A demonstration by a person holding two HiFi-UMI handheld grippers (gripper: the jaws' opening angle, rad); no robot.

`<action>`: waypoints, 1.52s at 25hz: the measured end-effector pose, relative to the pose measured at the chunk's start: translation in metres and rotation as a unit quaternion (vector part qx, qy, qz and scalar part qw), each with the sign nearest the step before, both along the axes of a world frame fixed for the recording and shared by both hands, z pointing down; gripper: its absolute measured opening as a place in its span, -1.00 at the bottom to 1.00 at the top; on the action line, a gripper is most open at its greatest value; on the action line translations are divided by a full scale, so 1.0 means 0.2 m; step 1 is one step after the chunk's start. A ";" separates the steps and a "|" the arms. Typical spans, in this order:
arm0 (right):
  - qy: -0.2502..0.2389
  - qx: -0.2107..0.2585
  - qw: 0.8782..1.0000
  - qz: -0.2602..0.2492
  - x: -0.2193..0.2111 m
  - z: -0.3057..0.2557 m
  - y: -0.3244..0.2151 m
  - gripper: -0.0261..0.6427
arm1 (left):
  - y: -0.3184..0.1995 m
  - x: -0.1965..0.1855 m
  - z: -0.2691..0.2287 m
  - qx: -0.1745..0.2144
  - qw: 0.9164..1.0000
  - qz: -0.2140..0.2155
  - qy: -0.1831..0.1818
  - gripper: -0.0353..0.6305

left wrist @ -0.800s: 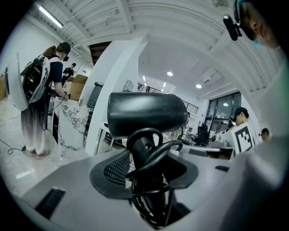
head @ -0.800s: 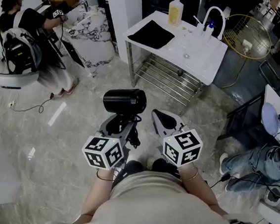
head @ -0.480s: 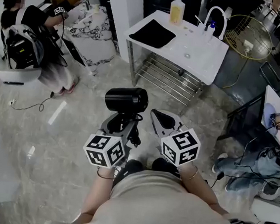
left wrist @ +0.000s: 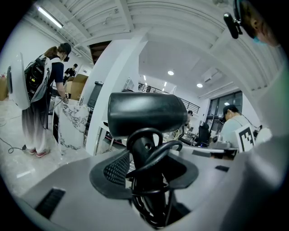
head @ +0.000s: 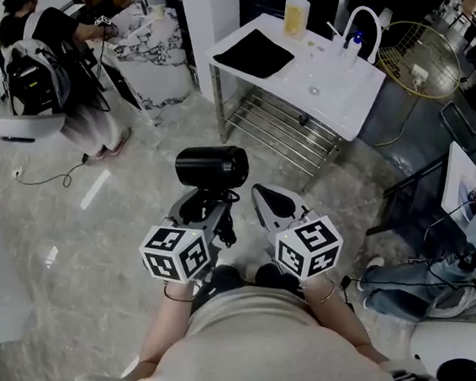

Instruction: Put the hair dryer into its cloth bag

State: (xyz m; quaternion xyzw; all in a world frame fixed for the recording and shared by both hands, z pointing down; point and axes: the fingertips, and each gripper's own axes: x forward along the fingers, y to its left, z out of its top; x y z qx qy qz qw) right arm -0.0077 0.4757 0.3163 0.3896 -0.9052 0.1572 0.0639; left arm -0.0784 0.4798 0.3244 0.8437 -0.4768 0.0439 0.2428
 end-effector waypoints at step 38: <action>-0.017 -0.037 0.998 0.048 -0.09 0.21 -1.14 -0.93 | -1.12 -0.21 0.10 0.006 0.999 0.034 0.012 -0.29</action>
